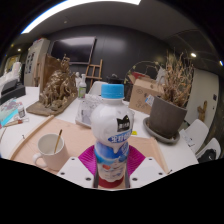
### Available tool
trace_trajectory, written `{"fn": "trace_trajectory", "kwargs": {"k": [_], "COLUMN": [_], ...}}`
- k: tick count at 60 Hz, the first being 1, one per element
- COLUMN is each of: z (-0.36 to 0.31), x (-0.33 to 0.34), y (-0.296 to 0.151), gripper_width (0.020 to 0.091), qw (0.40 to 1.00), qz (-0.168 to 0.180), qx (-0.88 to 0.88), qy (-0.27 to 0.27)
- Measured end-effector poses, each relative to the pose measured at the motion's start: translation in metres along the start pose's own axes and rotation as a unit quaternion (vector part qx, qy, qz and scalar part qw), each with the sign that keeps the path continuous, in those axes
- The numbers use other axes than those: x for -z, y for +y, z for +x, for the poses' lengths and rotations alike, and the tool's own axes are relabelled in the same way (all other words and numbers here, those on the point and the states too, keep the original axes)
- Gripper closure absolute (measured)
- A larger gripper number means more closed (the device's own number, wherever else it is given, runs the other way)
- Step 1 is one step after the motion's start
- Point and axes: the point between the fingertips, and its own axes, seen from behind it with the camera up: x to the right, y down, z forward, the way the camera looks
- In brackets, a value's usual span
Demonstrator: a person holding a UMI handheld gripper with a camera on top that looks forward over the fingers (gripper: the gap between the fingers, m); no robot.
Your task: Pour water
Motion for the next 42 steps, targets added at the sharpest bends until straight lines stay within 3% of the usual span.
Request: {"fn": "trace_trajectory", "kwargs": {"k": [12, 21, 23, 27, 29, 42], "z": [-0.005, 0.000, 0.002, 0.002, 0.003, -0.010], "x": [-0.012, -0.010, -0.008, -0.002, 0.004, 0.096], "y": [0.028, 0.033, 0.036, 0.039, 0.040, 0.025], "gripper_width": [0.0722, 0.0594, 0.0513, 0.0233, 0.0259, 0.0248], "qw": [0.999, 0.996, 0.996, 0.995, 0.994, 0.990], "qz": [0.008, 0.007, -0.005, -0.022, -0.030, -0.092], "qx": [-0.044, -0.089, -0.092, -0.097, -0.099, -0.101], "qy": [-0.018, -0.017, -0.018, -0.018, -0.016, 0.023]}}
